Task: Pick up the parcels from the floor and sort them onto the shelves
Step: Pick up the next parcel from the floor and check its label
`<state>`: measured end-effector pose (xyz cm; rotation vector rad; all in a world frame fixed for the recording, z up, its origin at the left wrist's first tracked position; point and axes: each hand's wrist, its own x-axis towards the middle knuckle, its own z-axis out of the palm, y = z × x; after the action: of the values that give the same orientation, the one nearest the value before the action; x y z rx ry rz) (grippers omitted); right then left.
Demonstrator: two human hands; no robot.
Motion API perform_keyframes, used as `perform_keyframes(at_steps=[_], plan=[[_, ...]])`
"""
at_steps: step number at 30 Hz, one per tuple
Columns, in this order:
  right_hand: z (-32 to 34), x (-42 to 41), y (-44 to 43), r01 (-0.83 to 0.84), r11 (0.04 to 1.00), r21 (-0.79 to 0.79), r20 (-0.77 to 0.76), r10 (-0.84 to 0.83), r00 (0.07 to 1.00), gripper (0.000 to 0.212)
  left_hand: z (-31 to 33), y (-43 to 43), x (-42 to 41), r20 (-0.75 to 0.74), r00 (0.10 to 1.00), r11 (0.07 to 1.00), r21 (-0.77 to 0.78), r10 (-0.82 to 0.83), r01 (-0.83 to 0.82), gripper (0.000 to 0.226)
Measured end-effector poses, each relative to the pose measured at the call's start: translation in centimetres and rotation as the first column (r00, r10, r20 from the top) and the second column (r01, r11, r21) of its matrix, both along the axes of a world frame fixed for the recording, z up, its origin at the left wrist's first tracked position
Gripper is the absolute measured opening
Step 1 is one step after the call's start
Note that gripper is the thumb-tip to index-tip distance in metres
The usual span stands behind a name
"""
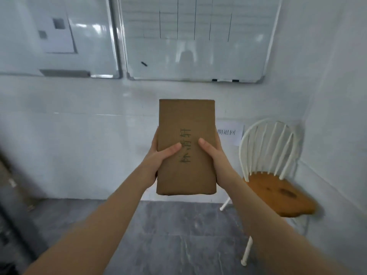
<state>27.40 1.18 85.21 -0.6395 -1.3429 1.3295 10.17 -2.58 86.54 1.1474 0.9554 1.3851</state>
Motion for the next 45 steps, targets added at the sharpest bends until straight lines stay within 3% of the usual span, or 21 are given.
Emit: perform_keyframes(at_steps=[6, 12, 17, 21, 26, 29, 32, 36, 43, 45], plan=[[16.7, 1.0, -2.8, 0.023, 0.99, 0.142, -0.003, -0.023, 1.0, 0.083, 16.5, -2.5, 0.5, -0.074, 0.997, 0.993, 0.114, -0.01, 0.018, 0.078], [25.4, 1.7, -4.6, 0.034, 0.961, 0.276, 0.002, -0.036, 0.999, 0.085, 25.7, -4.6, 2.0, -0.124, 0.988, 0.97, 0.238, 0.087, -0.055, 0.079], [27.0, 1.5, -5.4, 0.061, 0.938, 0.341, -0.044, -0.049, 0.998, 0.089, 27.4, -4.7, 3.1, -0.087, 0.934, 0.909, 0.275, 0.347, -0.312, 0.106], [27.3, 1.3, -6.0, 0.077, 0.928, 0.364, -0.038, -0.068, 0.997, 0.091, 27.2, -5.2, 3.9, -0.046, 0.914, 0.865, 0.345, 0.403, -0.364, 0.071], [28.4, 0.8, -6.2, 0.098, 0.925, 0.367, -0.054, -0.084, 0.995, 0.077, 27.8, -5.5, 4.9, -0.049, 0.794, 0.683, 0.543, 0.606, -0.488, 0.079], [28.9, 0.4, -6.5, 0.15, 0.922, 0.356, -0.041, -0.145, 0.989, 0.079, 28.3, -5.5, 5.0, -0.144, 0.721, 0.636, 0.607, 0.678, -0.477, 0.081], [28.9, -0.1, -6.3, 0.199, 0.903, 0.38, -0.005, -0.213, 0.977, 0.082, 28.9, -6.1, 6.3, -0.292, 0.658, 0.69, 0.531, 0.694, -0.493, 0.105], [29.1, -0.8, -7.3, 0.317, 0.82, 0.476, 0.012, -0.366, 0.931, 0.06, 29.5, -6.8, 7.6, -0.302, 0.63, 0.688, 0.466, 0.715, -0.557, 0.137], [30.2, -0.5, -9.1, 0.41, 0.733, 0.543, 0.037, -0.508, 0.86, 0.047, 30.3, -7.2, 8.6, -0.291, 0.671, 0.719, 0.44, 0.681, -0.538, 0.14], [30.3, -0.3, -9.7, 0.426, 0.724, 0.543, 0.042, -0.53, 0.847, 0.057, 30.4, -7.1, 8.9, -0.291, 0.684, 0.728, 0.442, 0.669, -0.524, 0.139]])
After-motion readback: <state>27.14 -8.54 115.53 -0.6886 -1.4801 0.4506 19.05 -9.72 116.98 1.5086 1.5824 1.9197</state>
